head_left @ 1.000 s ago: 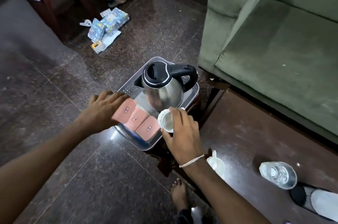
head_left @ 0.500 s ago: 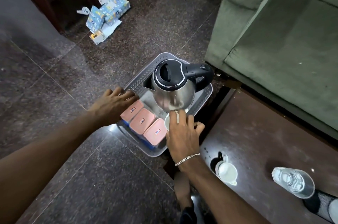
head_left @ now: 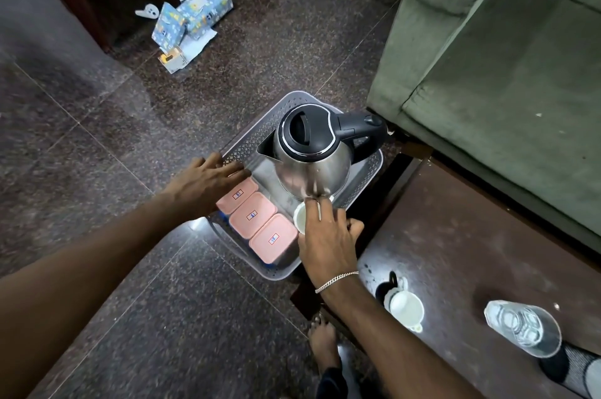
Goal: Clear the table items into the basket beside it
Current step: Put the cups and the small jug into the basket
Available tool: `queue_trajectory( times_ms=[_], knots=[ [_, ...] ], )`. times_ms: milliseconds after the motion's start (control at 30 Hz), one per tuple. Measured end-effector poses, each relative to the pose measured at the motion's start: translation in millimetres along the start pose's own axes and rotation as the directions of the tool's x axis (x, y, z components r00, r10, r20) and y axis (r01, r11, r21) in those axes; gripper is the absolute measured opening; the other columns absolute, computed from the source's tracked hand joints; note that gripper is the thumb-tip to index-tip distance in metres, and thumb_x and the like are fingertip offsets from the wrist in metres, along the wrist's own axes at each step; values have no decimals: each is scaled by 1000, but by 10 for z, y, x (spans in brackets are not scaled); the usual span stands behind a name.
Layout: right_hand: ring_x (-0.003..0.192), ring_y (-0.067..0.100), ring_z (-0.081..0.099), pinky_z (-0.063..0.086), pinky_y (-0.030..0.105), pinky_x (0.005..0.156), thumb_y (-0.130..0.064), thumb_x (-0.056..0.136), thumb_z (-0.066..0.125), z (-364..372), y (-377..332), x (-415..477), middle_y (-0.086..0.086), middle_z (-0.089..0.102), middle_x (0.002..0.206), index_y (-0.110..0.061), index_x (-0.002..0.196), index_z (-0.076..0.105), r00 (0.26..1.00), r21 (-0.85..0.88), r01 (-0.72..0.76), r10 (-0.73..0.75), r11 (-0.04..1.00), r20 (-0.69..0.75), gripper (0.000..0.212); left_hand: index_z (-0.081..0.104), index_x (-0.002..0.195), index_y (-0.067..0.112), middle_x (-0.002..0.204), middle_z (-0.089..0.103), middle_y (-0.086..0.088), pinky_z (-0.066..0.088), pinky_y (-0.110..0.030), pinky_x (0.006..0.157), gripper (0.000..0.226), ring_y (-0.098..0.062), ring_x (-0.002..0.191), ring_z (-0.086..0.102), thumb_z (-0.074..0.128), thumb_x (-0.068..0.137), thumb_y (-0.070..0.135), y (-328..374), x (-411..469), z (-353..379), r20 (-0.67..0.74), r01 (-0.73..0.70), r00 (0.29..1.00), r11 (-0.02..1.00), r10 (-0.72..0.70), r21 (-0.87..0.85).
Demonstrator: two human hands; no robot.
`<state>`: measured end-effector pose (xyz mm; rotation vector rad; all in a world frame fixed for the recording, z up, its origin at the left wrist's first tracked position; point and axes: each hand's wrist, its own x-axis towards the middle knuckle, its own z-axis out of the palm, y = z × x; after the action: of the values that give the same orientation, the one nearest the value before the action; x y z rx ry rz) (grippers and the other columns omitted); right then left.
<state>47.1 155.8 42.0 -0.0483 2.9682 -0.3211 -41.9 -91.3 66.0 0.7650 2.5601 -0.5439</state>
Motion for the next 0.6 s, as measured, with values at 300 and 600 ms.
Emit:
queue_trajectory(
  times_ms=[300,600],
  knots=[
    [107,29,53,40,48,86,-19,87,71,98,10,18,3,50,135,-23,137,47,998,-12,22,-21,1000,59,55,42,153,25,143,50,-4,44,-42,87,85,-32,117,47,79,77,38,-9,54,3,-29,27,999,998,-26,50],
    [107,29,53,36,47,84,-23,89,70,110,42,-1,3,49,139,-24,144,43,999,-20,38,-38,999,38,61,38,156,34,143,42,-9,46,-40,92,111,-31,115,41,93,60,44,-20,47,-19,-1,103,995,994,-103,-44]
  ],
)
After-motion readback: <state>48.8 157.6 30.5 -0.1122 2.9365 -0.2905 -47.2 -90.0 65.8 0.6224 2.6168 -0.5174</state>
